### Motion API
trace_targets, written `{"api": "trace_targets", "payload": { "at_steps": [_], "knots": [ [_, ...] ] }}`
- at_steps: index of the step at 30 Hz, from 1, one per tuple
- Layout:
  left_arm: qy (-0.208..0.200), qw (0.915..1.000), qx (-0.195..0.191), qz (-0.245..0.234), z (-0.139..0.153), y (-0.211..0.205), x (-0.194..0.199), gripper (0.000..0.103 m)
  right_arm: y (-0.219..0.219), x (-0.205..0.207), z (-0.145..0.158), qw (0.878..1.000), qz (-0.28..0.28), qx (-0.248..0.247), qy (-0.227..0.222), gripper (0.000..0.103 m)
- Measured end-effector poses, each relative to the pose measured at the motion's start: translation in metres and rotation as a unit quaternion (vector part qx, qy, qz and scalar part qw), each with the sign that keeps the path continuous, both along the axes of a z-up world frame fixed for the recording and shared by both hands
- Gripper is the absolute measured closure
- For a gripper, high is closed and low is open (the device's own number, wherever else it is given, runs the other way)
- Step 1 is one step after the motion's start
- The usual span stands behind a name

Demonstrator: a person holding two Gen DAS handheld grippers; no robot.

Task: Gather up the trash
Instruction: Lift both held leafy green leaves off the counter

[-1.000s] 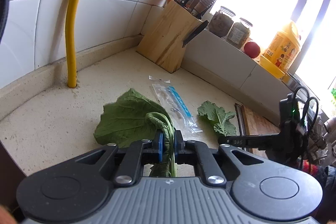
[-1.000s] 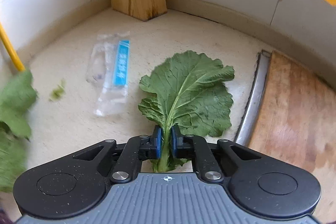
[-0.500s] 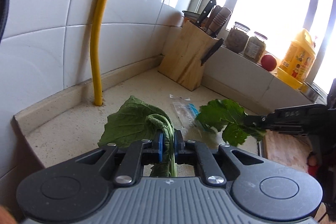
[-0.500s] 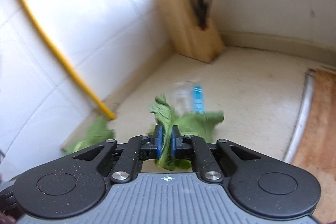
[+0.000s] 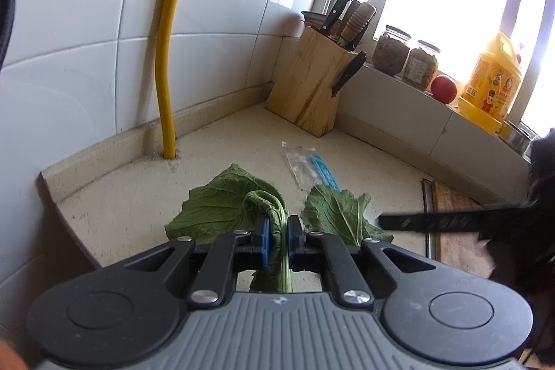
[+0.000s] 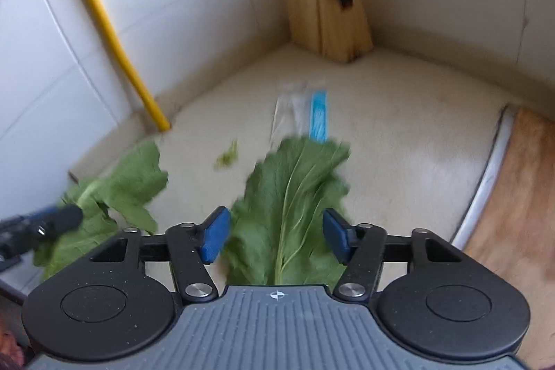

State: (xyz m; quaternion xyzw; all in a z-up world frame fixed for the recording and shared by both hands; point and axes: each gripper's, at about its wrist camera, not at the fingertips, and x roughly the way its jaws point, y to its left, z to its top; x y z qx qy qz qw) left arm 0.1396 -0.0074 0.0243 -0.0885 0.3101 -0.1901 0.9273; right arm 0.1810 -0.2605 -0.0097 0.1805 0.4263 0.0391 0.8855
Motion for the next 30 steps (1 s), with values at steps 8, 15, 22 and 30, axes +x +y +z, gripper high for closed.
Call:
{"api": "trace_targets", "payload": {
  "at_steps": [8, 15, 22, 30],
  "knots": [
    [0.013, 0.9999, -0.01, 0.003, -0.006, 0.002, -0.012, 0.095, 0.041, 0.001, -0.038, 0.992, 0.024, -0.123, 0.022, 0.055],
    [0.02, 0.9997, -0.013, -0.002, -0.014, -0.003, -0.017, 0.095, -0.002, -0.005, -0.032, 0.998, 0.013, 0.032, 0.061, 0.093],
    [0.015, 0.9997, -0.015, -0.013, -0.009, -0.01, -0.019, 0.095, -0.052, -0.024, -0.023, 0.965, -0.032, 0.261, 0.024, 0.093],
    [-0.005, 1.0, -0.006, -0.001, 0.001, -0.012, -0.024, 0.095, -0.053, -0.029, 0.001, 0.944, -0.015, 0.329, -0.021, 0.093]
  ]
}}
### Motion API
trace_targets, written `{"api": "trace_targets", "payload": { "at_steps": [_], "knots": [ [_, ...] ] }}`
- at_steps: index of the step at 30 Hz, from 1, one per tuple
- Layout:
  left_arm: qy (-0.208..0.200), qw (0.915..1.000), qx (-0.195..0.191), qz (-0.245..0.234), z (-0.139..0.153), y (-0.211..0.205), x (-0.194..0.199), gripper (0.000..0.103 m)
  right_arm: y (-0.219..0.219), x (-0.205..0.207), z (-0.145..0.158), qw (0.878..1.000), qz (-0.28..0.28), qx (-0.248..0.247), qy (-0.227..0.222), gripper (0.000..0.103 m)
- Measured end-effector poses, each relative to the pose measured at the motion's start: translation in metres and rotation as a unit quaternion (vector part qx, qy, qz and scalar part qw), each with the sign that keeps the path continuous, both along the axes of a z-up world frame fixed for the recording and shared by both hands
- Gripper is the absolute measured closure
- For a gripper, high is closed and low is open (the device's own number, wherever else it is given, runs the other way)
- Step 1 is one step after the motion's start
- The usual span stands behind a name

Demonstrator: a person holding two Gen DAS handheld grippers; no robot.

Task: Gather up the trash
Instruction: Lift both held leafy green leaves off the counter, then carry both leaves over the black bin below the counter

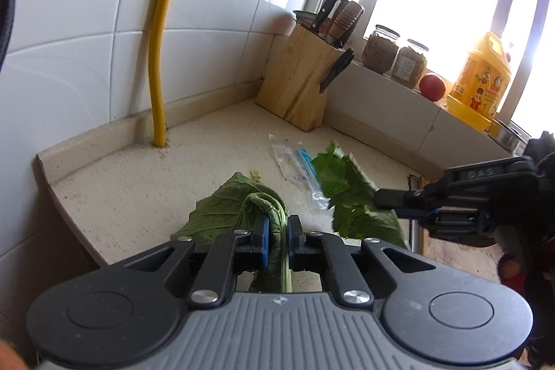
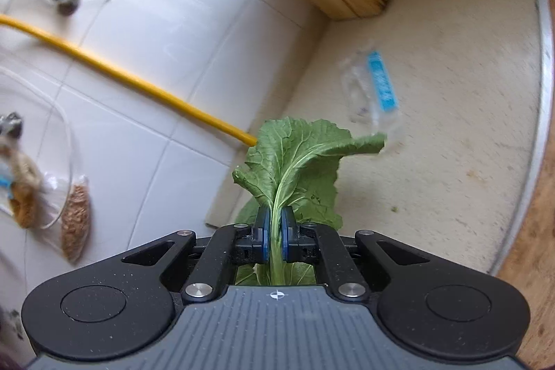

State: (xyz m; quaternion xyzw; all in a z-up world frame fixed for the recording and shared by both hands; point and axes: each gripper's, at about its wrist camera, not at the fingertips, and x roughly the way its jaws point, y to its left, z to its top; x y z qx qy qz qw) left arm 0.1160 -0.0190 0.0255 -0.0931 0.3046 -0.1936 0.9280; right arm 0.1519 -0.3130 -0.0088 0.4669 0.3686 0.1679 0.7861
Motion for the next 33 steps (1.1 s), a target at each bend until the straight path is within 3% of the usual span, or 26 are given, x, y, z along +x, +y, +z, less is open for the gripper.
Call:
{"api": "trace_targets", "payload": {
  "at_steps": [8, 15, 26, 33],
  "knots": [
    [-0.029, 0.9989, 0.002, 0.038, 0.014, 0.015, -0.01, 0.095, 0.009, 0.004, 0.026, 0.998, 0.022, -0.023, -0.049, 0.093],
    [-0.041, 0.996, 0.009, 0.079, 0.02, 0.036, -0.027, 0.095, 0.048, 0.005, 0.043, 0.992, 0.09, -0.035, -0.076, 0.093],
    [-0.031, 0.9865, 0.02, 0.159, 0.015, 0.073, -0.07, 0.095, 0.124, 0.007, 0.039, 0.975, 0.207, -0.02, -0.078, 0.093],
    [-0.022, 0.9802, 0.025, 0.195, 0.007, 0.092, -0.091, 0.095, 0.16, 0.004, 0.037, 0.965, 0.252, -0.02, -0.076, 0.093]
  ]
}}
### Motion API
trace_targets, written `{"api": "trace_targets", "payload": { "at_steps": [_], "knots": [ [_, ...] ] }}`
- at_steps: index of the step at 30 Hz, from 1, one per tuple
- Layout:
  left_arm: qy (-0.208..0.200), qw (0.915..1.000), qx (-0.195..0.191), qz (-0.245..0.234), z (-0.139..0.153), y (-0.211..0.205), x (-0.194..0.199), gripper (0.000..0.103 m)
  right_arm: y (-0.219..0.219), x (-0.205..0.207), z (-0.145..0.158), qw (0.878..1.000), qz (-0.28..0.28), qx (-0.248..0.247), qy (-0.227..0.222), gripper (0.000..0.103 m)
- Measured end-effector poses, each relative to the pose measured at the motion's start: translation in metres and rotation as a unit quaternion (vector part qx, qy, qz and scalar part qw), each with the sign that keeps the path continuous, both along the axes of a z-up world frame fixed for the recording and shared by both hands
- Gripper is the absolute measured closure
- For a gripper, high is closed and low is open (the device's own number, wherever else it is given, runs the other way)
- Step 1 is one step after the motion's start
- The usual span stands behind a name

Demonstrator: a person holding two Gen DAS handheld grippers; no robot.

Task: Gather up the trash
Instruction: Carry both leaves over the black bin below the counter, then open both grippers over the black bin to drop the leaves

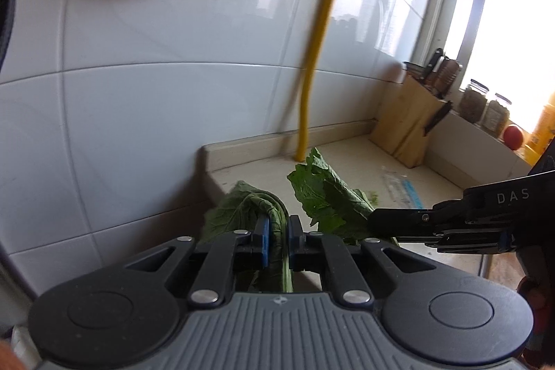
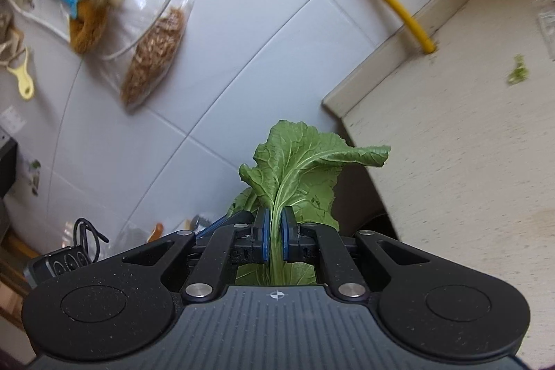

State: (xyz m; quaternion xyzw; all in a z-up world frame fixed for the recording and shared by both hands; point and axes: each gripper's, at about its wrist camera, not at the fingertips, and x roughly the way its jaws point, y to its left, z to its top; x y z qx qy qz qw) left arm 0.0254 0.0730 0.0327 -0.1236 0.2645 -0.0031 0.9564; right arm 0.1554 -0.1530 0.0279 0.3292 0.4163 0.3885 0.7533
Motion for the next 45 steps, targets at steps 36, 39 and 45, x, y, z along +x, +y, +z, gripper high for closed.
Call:
{"api": "trace_targets", "payload": {
  "at_steps": [36, 39, 45],
  "knots": [
    [0.12, 0.9857, -0.02, 0.116, -0.092, 0.072, 0.016, 0.095, 0.18, 0.06, -0.125, 0.969, 0.153, -0.181, 0.074, 0.036],
    [0.128, 0.9847, -0.018, 0.117, -0.096, 0.075, 0.023, 0.095, 0.178, 0.063, -0.123, 0.971, 0.146, -0.169, 0.08, 0.036],
    [0.149, 0.9833, -0.024, 0.102, -0.109, 0.072, 0.033, 0.096, 0.167, 0.068, -0.119, 0.973, 0.131, -0.164, 0.093, 0.038]
  ]
}}
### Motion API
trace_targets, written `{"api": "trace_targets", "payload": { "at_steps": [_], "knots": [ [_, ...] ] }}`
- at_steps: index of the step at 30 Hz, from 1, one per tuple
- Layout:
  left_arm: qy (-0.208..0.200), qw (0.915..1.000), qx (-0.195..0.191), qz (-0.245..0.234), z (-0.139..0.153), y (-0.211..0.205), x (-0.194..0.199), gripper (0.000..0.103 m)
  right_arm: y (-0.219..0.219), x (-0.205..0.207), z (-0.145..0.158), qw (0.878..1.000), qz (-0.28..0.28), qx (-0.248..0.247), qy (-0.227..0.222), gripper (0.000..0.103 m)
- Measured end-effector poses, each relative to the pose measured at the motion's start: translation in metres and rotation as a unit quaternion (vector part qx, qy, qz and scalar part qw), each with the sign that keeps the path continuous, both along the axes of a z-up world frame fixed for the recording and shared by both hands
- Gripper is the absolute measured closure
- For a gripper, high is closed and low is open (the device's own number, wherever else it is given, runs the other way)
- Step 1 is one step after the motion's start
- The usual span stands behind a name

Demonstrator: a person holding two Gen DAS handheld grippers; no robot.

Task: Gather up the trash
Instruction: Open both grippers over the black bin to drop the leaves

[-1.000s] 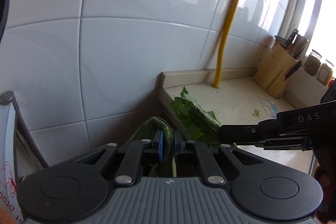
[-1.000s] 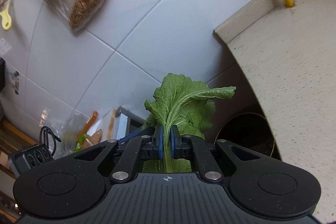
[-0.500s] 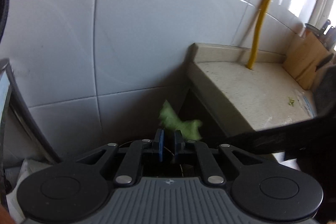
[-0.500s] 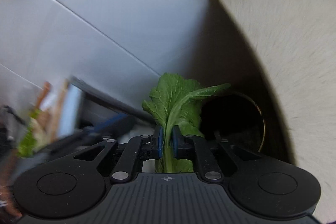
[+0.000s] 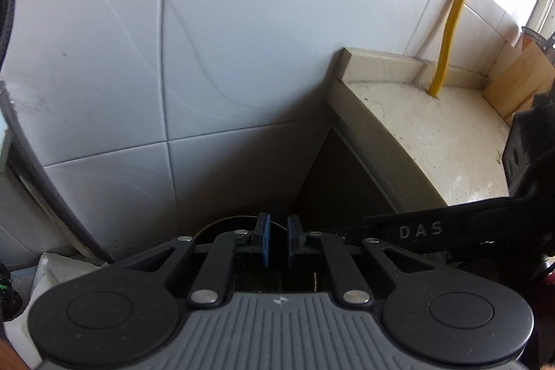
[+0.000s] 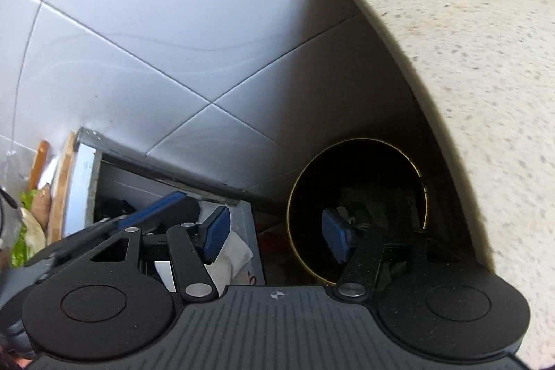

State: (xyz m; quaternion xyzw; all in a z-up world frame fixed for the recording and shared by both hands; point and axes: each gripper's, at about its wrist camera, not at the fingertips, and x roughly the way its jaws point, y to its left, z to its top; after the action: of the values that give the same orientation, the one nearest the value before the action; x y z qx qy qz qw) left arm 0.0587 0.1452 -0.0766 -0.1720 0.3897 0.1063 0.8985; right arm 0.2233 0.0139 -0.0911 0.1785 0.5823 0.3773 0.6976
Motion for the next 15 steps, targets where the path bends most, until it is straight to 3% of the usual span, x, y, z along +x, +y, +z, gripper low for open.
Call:
{"api": "trace_targets", "payload": {
  "at_steps": [4, 7, 15],
  "knots": [
    [-0.006, 0.9998, 0.009, -0.017, 0.008, -0.005, 0.007, 0.096, -0.012, 0.005, 0.009, 1.0, -0.014, 0.01, 0.0, 0.041],
    [-0.004, 0.9994, 0.027, -0.02, 0.013, -0.006, 0.013, 0.096, -0.016, 0.007, 0.017, 1.0, -0.021, 0.02, -0.01, 0.034],
    [-0.004, 0.9985, 0.047, -0.027, 0.021, -0.009, 0.02, 0.095, -0.023, 0.009, 0.035, 0.998, -0.031, 0.028, -0.04, 0.034]
  ]
}}
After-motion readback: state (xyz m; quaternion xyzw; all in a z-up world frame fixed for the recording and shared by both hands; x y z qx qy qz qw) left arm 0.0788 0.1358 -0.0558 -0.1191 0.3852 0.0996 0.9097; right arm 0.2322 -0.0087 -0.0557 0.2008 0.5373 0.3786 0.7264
